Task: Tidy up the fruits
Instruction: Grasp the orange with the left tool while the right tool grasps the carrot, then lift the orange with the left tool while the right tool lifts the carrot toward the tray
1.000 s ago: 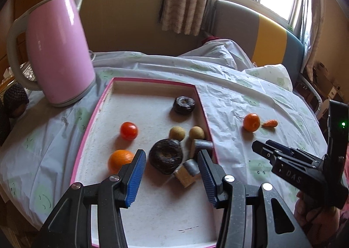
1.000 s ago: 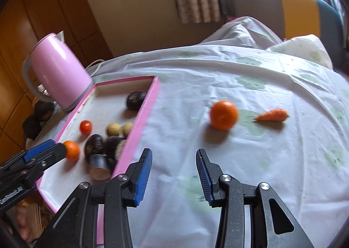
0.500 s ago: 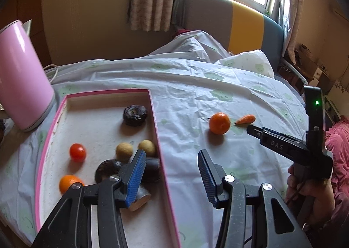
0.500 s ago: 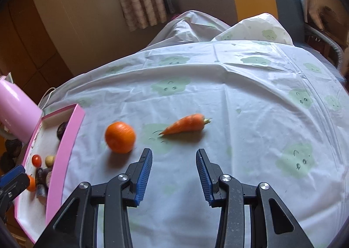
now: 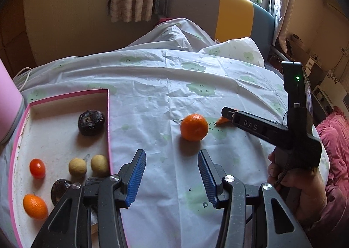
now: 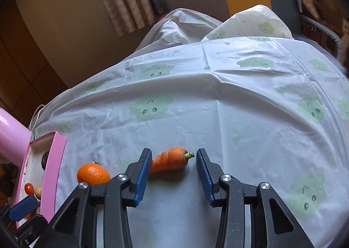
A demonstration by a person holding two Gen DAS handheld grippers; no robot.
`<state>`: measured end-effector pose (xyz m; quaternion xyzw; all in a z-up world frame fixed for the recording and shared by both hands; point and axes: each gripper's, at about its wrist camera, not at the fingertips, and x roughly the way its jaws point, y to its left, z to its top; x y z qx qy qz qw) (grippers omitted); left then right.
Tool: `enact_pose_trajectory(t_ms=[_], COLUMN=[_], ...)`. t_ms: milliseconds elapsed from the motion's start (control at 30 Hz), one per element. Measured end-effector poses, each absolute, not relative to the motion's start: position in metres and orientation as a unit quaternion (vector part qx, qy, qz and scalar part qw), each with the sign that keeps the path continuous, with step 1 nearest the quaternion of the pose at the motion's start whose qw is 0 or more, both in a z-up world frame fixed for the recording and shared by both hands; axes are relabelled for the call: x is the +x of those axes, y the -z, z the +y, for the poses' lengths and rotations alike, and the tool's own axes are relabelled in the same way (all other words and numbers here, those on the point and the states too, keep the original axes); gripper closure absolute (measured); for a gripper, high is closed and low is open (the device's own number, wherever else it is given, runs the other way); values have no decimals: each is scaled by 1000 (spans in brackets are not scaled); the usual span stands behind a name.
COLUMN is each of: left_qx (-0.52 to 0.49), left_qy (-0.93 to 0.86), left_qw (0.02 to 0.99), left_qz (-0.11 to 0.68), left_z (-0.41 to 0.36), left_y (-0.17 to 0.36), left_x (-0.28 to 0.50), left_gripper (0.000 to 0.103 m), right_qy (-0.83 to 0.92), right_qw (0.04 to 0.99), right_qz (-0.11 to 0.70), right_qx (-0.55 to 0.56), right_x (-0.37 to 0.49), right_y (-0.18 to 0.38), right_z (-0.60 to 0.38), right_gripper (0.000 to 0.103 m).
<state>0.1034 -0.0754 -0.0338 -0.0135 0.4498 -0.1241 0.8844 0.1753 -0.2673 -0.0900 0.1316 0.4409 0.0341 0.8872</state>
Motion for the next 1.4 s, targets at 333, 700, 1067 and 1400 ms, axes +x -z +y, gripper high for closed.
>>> enact_pose_trajectory(t_ms=[333,700,1067,1400], left_qx=[-33,-41,-57,-39], left_qy=[123,138,141,148], left_qw=[876,870,860,862], left_qz=[466,471,486,483], left_z=[-87,-111,-114,-108], left_y=[47,59,79,76], left_x=[130,152,167,151], left_gripper=[53,51,62,64], right_qy=[-54,-65,-87,-127], right_qw=[894,886,875,878], right_qz=[425,424,436,449], right_qx=[135,175,191,105], right_x=[168,156,155,141], right_y=[85,88,92,88], right_z=[-272,-284,-291,-281], right_gripper=[74,76,75,56])
